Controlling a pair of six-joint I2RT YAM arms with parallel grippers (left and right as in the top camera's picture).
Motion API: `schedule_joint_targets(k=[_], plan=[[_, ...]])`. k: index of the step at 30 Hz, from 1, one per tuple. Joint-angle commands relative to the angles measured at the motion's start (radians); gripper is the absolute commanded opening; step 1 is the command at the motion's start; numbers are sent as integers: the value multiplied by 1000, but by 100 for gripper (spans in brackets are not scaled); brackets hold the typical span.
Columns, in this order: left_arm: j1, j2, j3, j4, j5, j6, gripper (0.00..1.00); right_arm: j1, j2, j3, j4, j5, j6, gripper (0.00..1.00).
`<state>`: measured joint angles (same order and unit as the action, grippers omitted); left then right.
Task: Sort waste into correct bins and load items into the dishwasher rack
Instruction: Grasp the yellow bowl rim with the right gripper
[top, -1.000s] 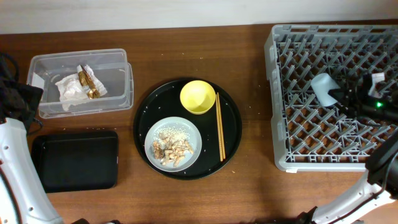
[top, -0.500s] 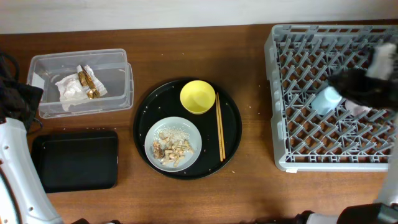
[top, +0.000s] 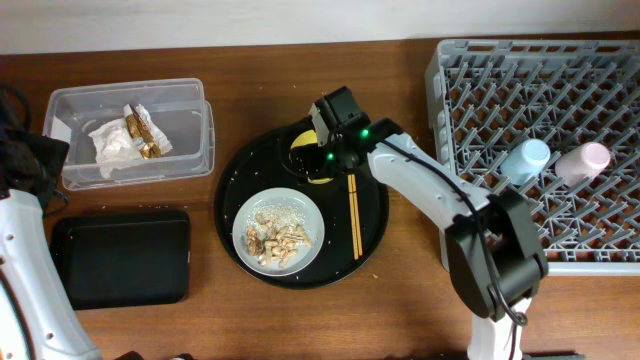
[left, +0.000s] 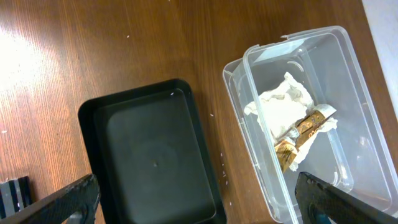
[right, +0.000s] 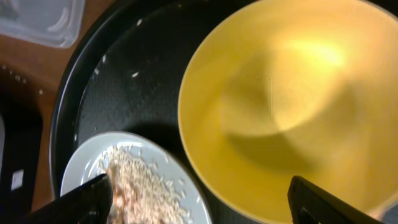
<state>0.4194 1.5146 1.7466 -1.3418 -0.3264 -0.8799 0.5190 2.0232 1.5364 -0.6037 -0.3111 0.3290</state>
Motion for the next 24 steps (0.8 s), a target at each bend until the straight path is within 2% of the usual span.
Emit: schedule_joint_targets(k=[1, 4, 6, 10, 15, 21, 22, 24], plan=[[3, -2, 3, 2, -11, -2, 100, 13, -5, 3, 71, -7, -11, 88], [3, -2, 3, 2, -11, -2, 99, 33, -2, 3, 105, 40, -113, 80], [3, -2, 3, 2, -11, -2, 99, 65, 0, 3, 104, 153, -116, 75], [3, -2, 3, 2, -11, -2, 99, 142, 14, 3, 121, 360, -149, 58], [3, -2, 3, 2, -11, -2, 99, 142, 61, 3, 167, 362, -129, 50], [3, -2, 3, 2, -11, -2, 99, 142, 112, 3, 154, 360, -106, 49], [3, -2, 3, 2, -11, -2, 99, 142, 112, 3, 150, 361, -106, 45], [3, -2, 3, 2, -11, -2, 99, 142, 109, 24, 129, 342, -89, 24]])
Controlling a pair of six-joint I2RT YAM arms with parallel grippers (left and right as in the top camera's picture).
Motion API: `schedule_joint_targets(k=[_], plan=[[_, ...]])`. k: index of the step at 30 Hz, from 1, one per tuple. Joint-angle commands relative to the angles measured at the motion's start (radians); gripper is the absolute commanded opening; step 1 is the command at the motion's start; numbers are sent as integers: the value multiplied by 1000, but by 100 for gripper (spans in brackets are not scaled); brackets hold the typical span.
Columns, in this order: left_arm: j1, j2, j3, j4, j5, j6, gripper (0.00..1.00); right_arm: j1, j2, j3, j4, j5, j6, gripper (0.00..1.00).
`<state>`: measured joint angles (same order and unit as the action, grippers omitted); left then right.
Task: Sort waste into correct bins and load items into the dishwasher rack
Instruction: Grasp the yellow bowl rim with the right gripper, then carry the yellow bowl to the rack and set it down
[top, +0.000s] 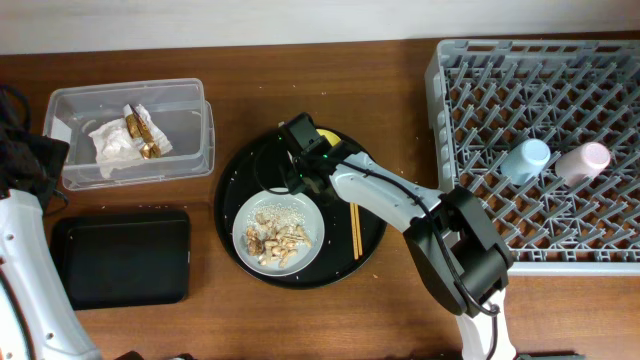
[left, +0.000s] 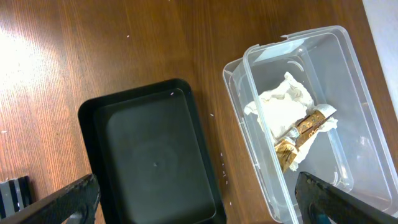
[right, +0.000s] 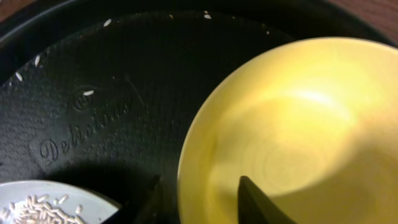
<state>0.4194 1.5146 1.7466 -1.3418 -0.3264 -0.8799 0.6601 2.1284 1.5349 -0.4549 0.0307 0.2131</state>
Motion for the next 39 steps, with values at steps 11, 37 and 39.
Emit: schedule_joint_targets(k=[11, 37, 39], plan=[[3, -2, 3, 2, -11, -2, 99, -192, -42, 796, -797, -24, 58, 4], [3, -2, 3, 2, -11, -2, 99, -1588, -271, -14, -956, -1283, -561, 4], [3, -2, 3, 2, -11, -2, 99, -1581, -269, -60, -909, -1310, -561, 4]])
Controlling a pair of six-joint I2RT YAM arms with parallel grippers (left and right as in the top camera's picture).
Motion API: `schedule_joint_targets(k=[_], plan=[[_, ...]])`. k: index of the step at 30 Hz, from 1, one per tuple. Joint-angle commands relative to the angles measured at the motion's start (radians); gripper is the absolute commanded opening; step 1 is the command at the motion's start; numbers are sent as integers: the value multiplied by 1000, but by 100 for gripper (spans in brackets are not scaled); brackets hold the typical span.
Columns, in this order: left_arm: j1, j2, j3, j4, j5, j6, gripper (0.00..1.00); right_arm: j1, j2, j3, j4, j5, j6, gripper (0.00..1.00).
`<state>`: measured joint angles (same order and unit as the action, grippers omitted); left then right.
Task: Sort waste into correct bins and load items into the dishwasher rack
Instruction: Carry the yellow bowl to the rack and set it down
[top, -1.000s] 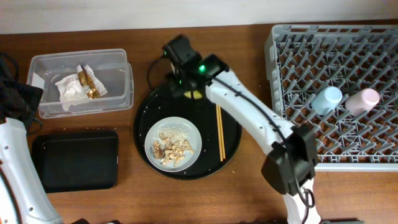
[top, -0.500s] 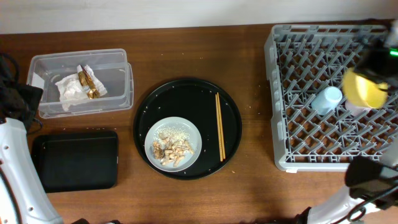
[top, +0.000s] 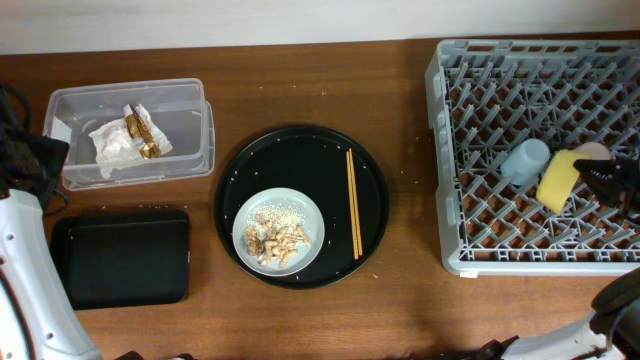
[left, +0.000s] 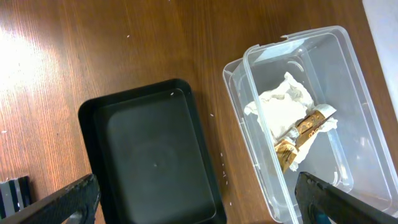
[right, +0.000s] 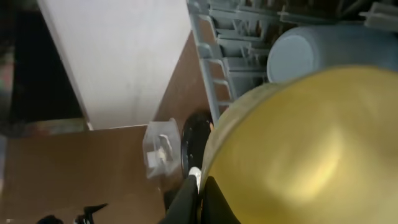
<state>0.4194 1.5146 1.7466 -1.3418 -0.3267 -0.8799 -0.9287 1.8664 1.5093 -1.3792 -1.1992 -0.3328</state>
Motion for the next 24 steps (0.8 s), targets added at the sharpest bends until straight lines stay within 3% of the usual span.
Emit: schedule_joint_targets(k=[1, 12, 16, 21, 24], plan=[[3, -2, 3, 2, -10, -2, 99, 8, -5, -36, 16, -79, -15, 4], [3, -2, 3, 2, -10, -2, 99, -40, 68, -26, 3, 217, 53, 4], [3, -2, 3, 2, -10, -2, 99, -91, 30, -3, 3, 409, 198, 21], [3, -2, 3, 2, -10, -2, 99, -110, -110, 2, 47, 538, 362, 22], [3, -2, 3, 2, -10, -2, 99, -128, -178, 2, 59, 589, 379, 26]])
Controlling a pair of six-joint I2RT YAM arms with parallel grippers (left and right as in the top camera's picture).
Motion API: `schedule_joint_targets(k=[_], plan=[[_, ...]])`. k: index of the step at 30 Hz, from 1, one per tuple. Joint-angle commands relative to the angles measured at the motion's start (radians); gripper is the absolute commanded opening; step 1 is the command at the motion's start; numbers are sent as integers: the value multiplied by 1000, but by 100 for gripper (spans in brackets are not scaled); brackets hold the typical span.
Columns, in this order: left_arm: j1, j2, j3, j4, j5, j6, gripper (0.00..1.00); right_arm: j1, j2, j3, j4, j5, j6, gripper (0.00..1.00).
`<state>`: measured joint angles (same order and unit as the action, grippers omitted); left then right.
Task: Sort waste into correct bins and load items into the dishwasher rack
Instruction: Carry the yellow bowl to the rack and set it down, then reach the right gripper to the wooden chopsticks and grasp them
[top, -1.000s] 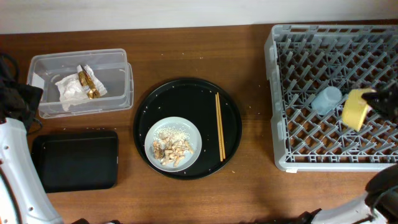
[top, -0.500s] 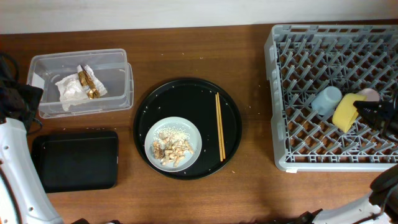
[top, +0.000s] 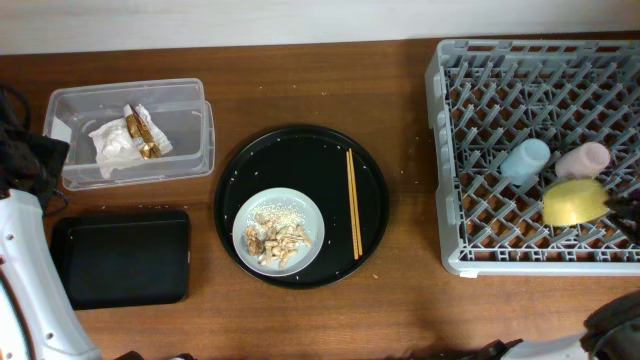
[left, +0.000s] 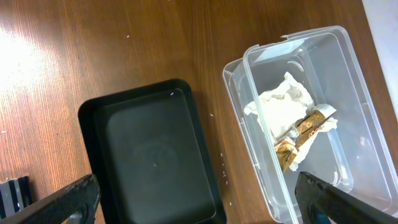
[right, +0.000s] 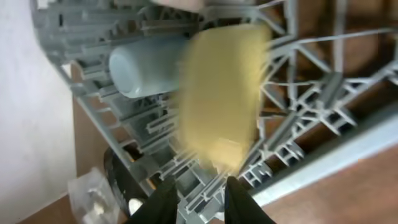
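The yellow bowl rests on its side in the grey dishwasher rack, just in front of the blue cup and pink cup. In the right wrist view the bowl is blurred, next to the blue cup. My right gripper is open just below the bowl and holds nothing. A white plate with food scraps and a pair of chopsticks lie on the round black tray. My left gripper is open over the rectangular black tray and the clear bin.
The clear bin at the far left holds a crumpled tissue and a wrapper. The rectangular black tray sits in front of it. Bare wood lies between the round tray and the rack.
The right gripper was shut on the yellow bowl's rim beside the cups. Now its fingers are apart and the bowl lies in the rack, a little nearer the front. The left arm is unchanged.
The right gripper first hung open over the yellow bowl on the round tray, then had its fingers at the bowl's rim. Later it held the bowl over the rack by the cups. Now the bowl sits in the rack, let go.
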<state>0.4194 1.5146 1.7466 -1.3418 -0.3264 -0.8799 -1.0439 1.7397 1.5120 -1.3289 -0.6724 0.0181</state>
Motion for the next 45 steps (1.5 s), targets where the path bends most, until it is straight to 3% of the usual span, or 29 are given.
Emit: schedule_joint_targets(k=[1, 6, 9, 11, 14, 19, 25, 27, 28, 29, 31, 34, 36, 37, 38, 39, 41, 44, 45], plan=[[3, -2, 3, 2, -11, -2, 99, -12, -60, 0, 10, 94, 65, 26], [3, -2, 3, 2, -11, -2, 100, 6, -124, -1, 6, 109, 64, 25], [3, -2, 3, 2, -11, -2, 99, 145, -121, -35, 144, 199, 102, 4], [3, -2, 3, 2, -11, -2, 99, 253, -96, -40, 198, 446, 228, 4], [3, -2, 3, 2, -11, -2, 99, 344, -49, -41, 212, 607, 261, 4], [3, -2, 3, 2, -11, -2, 100, 341, 51, -43, 159, 659, 280, 4], [2, -2, 3, 2, -11, -2, 99, 324, -105, -42, 43, 623, 357, 4], [3, -2, 3, 2, -11, -2, 99, 326, -288, -42, 45, 332, 252, 4], [3, -2, 3, 2, -11, -2, 99, 340, -352, -42, 54, 153, 157, 11], [3, -2, 3, 2, -11, -2, 99, 380, -405, -42, 61, 18, 67, 34], [3, -2, 3, 2, -11, -2, 99, 523, -463, -42, 64, 13, 20, 63], [3, -2, 3, 2, -11, -2, 99, 876, -441, -42, 155, 18, -15, 55], [3, -2, 3, 2, -11, -2, 100, 1187, -335, -42, 323, 56, 2, 61], [3, -2, 3, 2, -11, -2, 99, 1282, -267, -42, 385, 190, 111, 60], [3, -2, 3, 2, -11, -2, 99, 1359, -182, -42, 416, 315, 202, 52], [3, -2, 3, 2, -11, -2, 99, 1422, -82, -42, 439, 407, 239, 47], [3, -2, 3, 2, -11, -2, 99, 1487, 104, -42, 452, 581, 355, 47], [3, -2, 3, 2, -11, -2, 99, 1489, 227, -42, 463, 620, 385, 45], [3, -2, 3, 2, -11, -2, 99, 1489, 266, -42, 469, 717, 417, 45]])
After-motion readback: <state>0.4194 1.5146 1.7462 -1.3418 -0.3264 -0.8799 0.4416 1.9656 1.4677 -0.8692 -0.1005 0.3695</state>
